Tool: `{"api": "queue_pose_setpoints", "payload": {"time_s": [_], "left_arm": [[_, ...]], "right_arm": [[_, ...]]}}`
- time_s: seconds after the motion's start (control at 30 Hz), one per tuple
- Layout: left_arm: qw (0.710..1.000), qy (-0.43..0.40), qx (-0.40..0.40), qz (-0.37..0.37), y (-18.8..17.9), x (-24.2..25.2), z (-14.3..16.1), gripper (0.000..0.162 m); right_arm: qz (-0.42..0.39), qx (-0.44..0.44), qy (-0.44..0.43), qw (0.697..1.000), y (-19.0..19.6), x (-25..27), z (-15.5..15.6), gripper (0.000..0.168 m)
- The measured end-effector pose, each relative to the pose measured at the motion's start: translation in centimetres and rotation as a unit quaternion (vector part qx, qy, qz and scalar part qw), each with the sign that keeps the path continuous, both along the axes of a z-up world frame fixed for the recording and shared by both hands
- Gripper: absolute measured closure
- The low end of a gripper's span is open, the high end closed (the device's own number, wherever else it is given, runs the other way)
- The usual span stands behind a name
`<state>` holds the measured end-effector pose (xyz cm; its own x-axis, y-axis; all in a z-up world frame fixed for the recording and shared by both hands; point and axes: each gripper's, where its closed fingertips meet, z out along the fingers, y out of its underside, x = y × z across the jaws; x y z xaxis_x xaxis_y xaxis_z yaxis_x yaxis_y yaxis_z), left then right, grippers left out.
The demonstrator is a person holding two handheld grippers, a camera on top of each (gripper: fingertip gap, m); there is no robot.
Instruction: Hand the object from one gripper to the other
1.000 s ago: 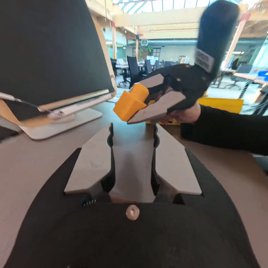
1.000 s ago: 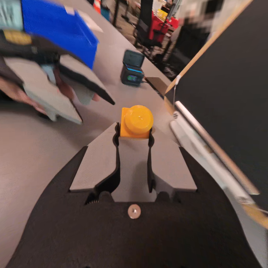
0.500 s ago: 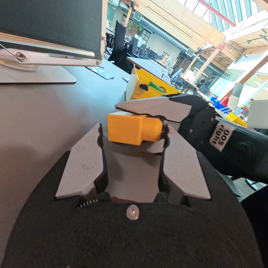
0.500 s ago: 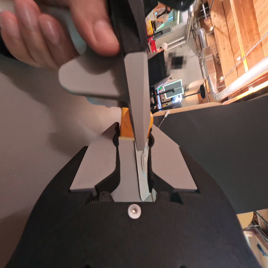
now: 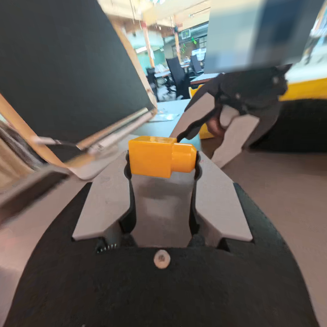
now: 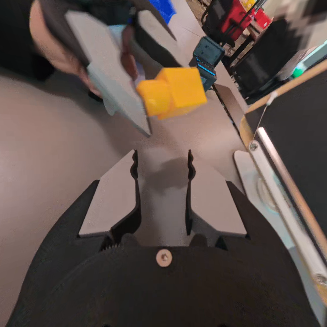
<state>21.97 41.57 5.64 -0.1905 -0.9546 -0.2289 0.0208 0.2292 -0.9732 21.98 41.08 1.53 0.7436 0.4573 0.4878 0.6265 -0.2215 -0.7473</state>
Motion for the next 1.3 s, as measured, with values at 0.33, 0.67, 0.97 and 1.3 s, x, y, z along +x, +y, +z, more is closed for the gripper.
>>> {"api": "queue_pose_setpoints", "payload": {"time_s": [0.33, 0.67, 0.97, 1.3], "left_arm": [[0.908, -0.076, 0.386, 0.144, 0.2, 0.1, 0.5, 0.091], [0.869, -0.021, 0.463, 0.174, -0.2, 1.4, -2.1, 0.092], [0.991, 0.085, 0.069, 0.074, 0.4, 0.2, -2.8, 0.099], [0.942, 0.156, -0.271, -0.119, -3.4, -0.9, -2.1, 0.086]], "right_arm": [[0.083, -0.087, 0.341, 0.932, -1.3, -2.2, 3.7, 0.108], [0.019, -0.099, 0.386, 0.917, 0.8, -2.2, 2.7, 0.134], [-0.017, 0.07, 0.096, 0.993, 0.0, 1.1, 4.1, 0.135], [0.043, 0.137, -0.21, 0.967, -0.3, -1.6, 1.7, 0.135]]}}
